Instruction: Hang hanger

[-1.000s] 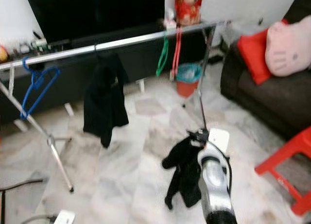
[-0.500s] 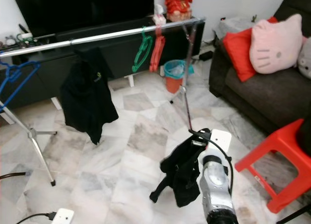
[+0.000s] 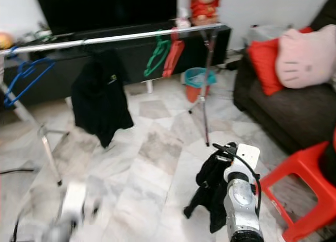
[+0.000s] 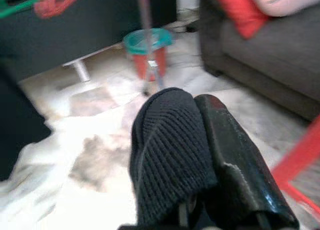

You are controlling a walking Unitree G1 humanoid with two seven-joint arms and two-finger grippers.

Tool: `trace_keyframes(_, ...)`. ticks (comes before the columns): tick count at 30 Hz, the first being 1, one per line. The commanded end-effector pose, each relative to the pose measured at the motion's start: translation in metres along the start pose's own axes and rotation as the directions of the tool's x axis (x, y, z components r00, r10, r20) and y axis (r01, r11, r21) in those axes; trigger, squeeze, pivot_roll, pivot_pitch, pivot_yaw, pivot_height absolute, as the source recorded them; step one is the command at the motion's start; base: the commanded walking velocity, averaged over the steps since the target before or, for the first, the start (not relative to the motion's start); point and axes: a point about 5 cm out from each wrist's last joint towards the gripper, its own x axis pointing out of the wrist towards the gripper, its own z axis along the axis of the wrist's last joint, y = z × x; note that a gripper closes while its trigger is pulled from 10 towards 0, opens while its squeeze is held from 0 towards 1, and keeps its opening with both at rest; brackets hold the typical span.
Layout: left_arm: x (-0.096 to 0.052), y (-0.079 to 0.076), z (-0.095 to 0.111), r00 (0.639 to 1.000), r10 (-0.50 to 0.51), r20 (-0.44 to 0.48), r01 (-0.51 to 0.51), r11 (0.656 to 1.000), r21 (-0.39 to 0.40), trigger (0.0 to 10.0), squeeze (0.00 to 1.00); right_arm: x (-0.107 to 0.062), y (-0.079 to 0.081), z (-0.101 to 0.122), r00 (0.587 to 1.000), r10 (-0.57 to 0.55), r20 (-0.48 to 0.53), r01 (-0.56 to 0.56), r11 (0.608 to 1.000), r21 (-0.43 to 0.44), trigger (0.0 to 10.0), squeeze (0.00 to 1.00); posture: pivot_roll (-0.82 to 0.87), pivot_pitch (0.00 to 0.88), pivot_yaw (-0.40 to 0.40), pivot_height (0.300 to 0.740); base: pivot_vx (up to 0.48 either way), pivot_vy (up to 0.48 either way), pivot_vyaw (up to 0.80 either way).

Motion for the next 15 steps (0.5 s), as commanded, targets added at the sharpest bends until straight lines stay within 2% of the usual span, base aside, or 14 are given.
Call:
trace_keyframes(1, 0.004, 0.008, 0.023, 0.993, 0.004, 0.118, -0.003, 1.0, -0.012, 10.0, 0.0, 0.003, 0.003, 0.013, 0.998, 0.015, 0.056, -0.015, 1.0, 0.001, 10.0, 0.0, 0.0, 0.0, 0.001, 0.74, 0.0, 0.0, 0.0)
trace_keyframes(2, 0.006, 0.007, 0.033, 0.986, -0.005, 0.164, 0.008, 1.0, -0.015, 10.0, 0.0, 0.003, 0.004, 0.013, 0.998, 0.018, 0.055, -0.018, 1.0, 0.0, 10.0, 0.0, -0.01, 0.0, 0.0, 0.74, 0.0, 0.0, 0.0)
trace_keyframes(3, 0.006, 0.007, 0.033, 0.986, -0.005, 0.164, 0.008, 1.0, -0.015, 10.0, 0.0, 0.003, 0.004, 0.013, 0.998, 0.018, 0.055, -0.018, 1.0, 0.0, 10.0, 0.0, -0.01, 0.0, 0.0, 0.74, 0.0, 0.0, 0.0)
trace_keyframes(4, 0.009, 0.002, 0.052, 0.969, -0.034, 0.245, 0.04, 0.999, -0.019, 10.0, 0.0, 0.003, 0.005, 0.013, 0.998, 0.027, 0.058, -0.027, 1.0, -0.001, 10.0, 0.0, -0.01, 0.0, -0.001, 0.74, 0.0, 0.0, 0.0)
trace_keyframes(8, 0.008, -0.007, 0.067, 0.944, -0.069, 0.323, 0.086, 0.996, -0.037, 10.0, 0.0, 0.003, 0.006, 0.015, 0.997, 0.037, 0.066, -0.037, 0.999, -0.01, 10.0, 0.0, -0.02, 0.0, 0.001, 0.74, 0.0, 0.0, 0.0)
trace_keyframes(11, -0.005, -0.019, 0.074, 0.917, -0.099, 0.386, 0.136, 0.988, -0.068, 10.0, 0.0, 0.001, 0.001, 0.019, 0.995, 0.033, 0.09, -0.033, 0.999, -0.006, 10.0, 0.0, -0.02, 0.0, -0.001, 0.74, 0.0, 0.0, 0.0)
trace_keyframes(12, -0.009, -0.023, 0.073, 0.915, -0.09, 0.393, 0.148, 0.982, -0.118, 10.0, 0.0, 0.0, -0.002, 0.019, 0.995, 0.028, 0.101, -0.028, 1.0, 0.0, 10.0, 0.0, -0.02, 0.0, -0.007, 0.74, 0.0, 0.0, 0.0)
trace_keyframes(15, -0.01, -0.029, 0.071, 0.916, -0.075, 0.394, 0.142, 0.979, -0.143, 10.0, 0.0, -0.001, -0.004, 0.02, 0.992, 0.037, 0.118, -0.037, 0.999, 0.003, 10.0, 0.0, 0.0, 0.0, -0.021, 0.74, 0.0, 0.0, 0.0)
